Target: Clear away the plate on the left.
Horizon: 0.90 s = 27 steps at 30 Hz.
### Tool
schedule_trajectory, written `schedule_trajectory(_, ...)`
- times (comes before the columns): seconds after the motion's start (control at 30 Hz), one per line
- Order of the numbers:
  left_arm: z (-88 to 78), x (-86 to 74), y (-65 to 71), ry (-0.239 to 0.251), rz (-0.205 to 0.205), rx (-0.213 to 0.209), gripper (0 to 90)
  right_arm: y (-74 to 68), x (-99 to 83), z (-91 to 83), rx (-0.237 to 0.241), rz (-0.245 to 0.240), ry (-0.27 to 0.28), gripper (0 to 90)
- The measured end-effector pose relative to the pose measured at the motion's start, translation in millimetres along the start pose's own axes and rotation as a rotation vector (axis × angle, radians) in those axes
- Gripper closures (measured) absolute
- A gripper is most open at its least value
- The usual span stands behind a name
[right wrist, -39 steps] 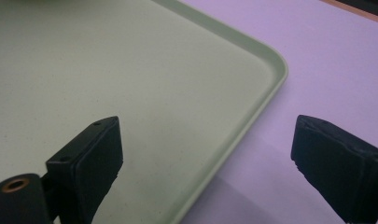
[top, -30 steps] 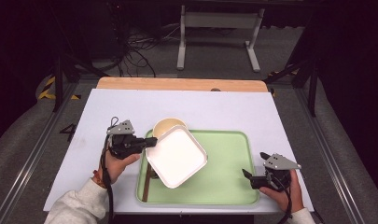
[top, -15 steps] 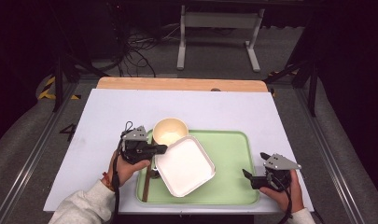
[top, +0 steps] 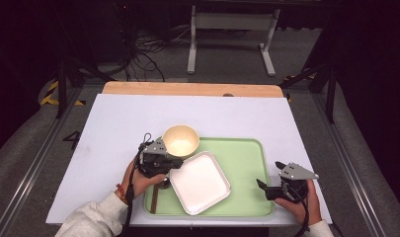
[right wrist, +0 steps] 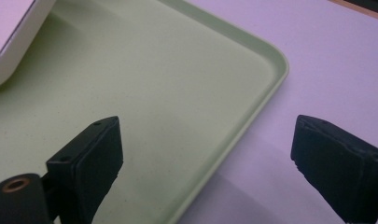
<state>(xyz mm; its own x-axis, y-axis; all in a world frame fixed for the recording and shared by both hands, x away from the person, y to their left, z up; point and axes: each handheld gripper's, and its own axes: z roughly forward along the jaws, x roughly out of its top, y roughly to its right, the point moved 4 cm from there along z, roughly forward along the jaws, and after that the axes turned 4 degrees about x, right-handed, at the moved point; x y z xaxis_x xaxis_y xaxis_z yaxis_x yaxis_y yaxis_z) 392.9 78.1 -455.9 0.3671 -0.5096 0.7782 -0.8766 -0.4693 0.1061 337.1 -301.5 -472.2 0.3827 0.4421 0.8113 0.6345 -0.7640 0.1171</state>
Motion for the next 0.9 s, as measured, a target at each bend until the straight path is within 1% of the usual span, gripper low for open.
schedule_trajectory(0.1,1.0,-0.5,-0.4,0.002,0.000,-0.003,89.2,0.1,-0.1,0.1,0.001,0.000,-0.001,9.4)
schedule_trajectory(0.17,2.0,-1.3,-1.1,-0.002,-0.003,0.006,89.2,0.1,-0.3,0.3,0.002,0.001,-0.002,9.4)
schedule_trajectory(0.23,3.4,-2.8,-3.4,-0.006,-0.011,0.004,89.1,0.0,-0.4,0.4,0.002,0.001,-0.003,9.4)
schedule_trajectory(0.27,4.4,-3.7,-4.4,-0.006,-0.011,0.010,89.1,-0.1,-0.3,0.3,0.002,0.000,-0.003,9.4)
schedule_trajectory(0.37,7.2,-6.3,-7.4,-0.010,-0.027,0.006,88.9,0.2,-0.5,0.2,0.001,0.001,-0.003,9.4)
schedule_trajectory(0.43,9.1,-7.7,-8.6,-0.016,-0.028,0.012,88.5,0.3,-0.6,0.4,0.003,0.002,-0.004,9.4)
schedule_trajectory(0.5,10.9,-9.2,-9.6,-0.021,-0.039,0.013,88.2,-0.1,-0.6,0.5,0.005,0.000,-0.006,9.4)
schedule_trajectory(0.6,13.7,-12.0,-12.0,-0.037,-0.038,0.031,87.2,-0.5,-0.7,0.8,0.006,-0.003,-0.007,9.7)
schedule_trajectory(0.67,15.2,-14.3,-14.5,-0.047,-0.055,0.019,86.5,-1.2,0.0,0.4,0.004,-0.006,-0.004,9.7)
schedule_trajectory(0.73,15.7,-15.9,-15.4,-0.054,-0.062,0.008,83.4,-2.2,0.9,-0.3,0.003,-0.013,-0.001,9.7)
schedule_trajectory(0.77,16.1,-16.4,-14.4,-0.058,-0.062,0.010,81.4,-2.6,1.1,-0.5,0.003,-0.016,-0.002,9.7)
schedule_trajectory(0.8,16.4,-16.4,-14.3,-0.067,-0.043,0.023,80.8,-2.7,1.0,-0.3,0.005,-0.016,-0.002,9.7)
schedule_trajectory(0.83,16.6,-16.2,-13.6,-0.069,-0.040,0.029,80.1,-2.7,0.8,0.0,0.005,-0.015,-0.005,9.7)
schedule_trajectory(0.9,16.4,-16.3,-13.0,-0.071,-0.034,0.028,79.0,-2.6,0.6,0.2,0.005,-0.016,-0.006,9.8)
